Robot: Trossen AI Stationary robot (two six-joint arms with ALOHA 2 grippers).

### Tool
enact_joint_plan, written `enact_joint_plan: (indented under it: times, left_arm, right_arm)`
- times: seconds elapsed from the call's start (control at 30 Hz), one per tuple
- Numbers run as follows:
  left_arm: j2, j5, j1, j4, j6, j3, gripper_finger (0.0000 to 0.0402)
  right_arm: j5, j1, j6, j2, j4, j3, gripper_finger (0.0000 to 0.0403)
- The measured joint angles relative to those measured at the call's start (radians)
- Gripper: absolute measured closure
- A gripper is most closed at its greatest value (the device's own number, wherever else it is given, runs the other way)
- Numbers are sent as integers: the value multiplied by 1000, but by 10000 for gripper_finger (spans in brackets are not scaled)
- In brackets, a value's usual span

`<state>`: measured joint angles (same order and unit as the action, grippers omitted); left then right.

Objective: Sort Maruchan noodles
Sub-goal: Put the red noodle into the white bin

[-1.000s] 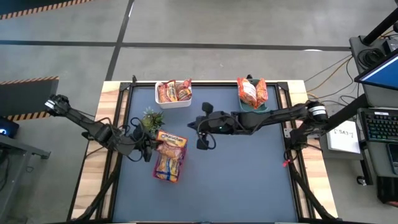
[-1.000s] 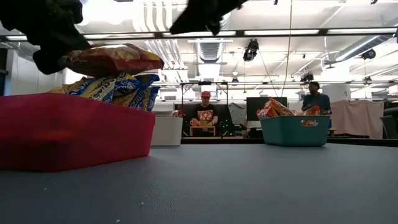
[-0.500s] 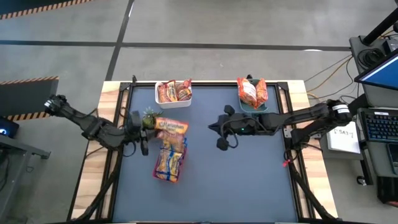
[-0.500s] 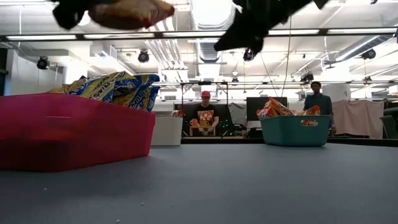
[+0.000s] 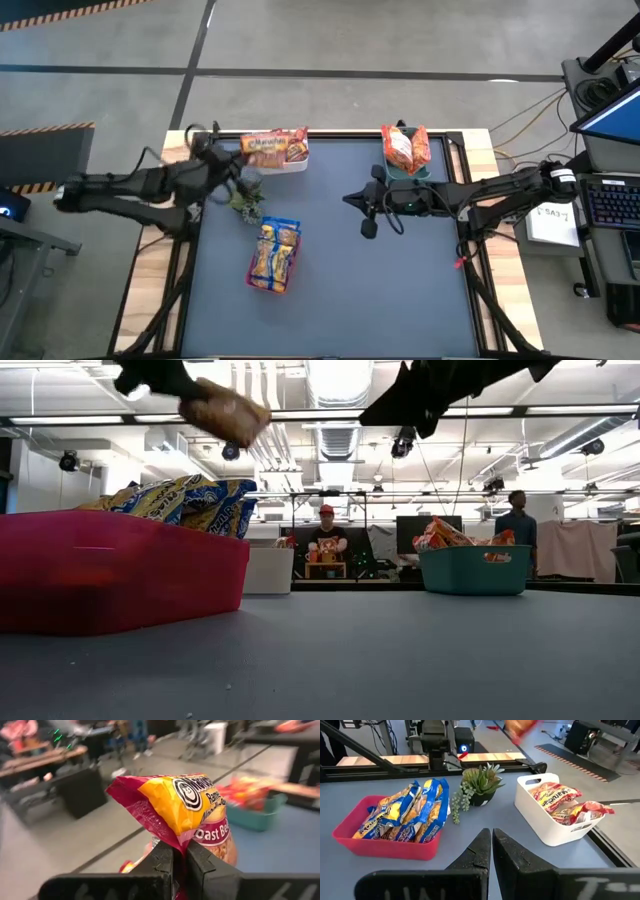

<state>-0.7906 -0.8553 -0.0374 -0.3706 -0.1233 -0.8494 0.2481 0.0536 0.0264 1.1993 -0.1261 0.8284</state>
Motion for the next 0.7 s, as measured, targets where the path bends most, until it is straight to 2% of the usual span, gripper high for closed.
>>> enact_joint_plan:
  times: [0.1, 0.27, 0.4, 0.5, 0.7]
  left_arm:
    - [-47, 115, 173, 1, 2, 0, 401]
    - [-176, 415, 491, 8, -39, -1, 402]
    - [-298, 668, 691, 24, -101, -1, 402]
    - [-377, 738, 760, 47, -104, 0, 401]
    - [-468, 757, 766, 81, -128, -3, 401]
  right_arm:
    - [0, 0, -2, -2, 0, 0, 394]
    - [0, 0, -20, -2, 0, 0, 394]
    - [0, 0, -28, -2, 0, 0, 394]
    - [0, 0, -30, -2, 1, 0, 394]
    - [0, 0, -31, -1, 20, 0, 394]
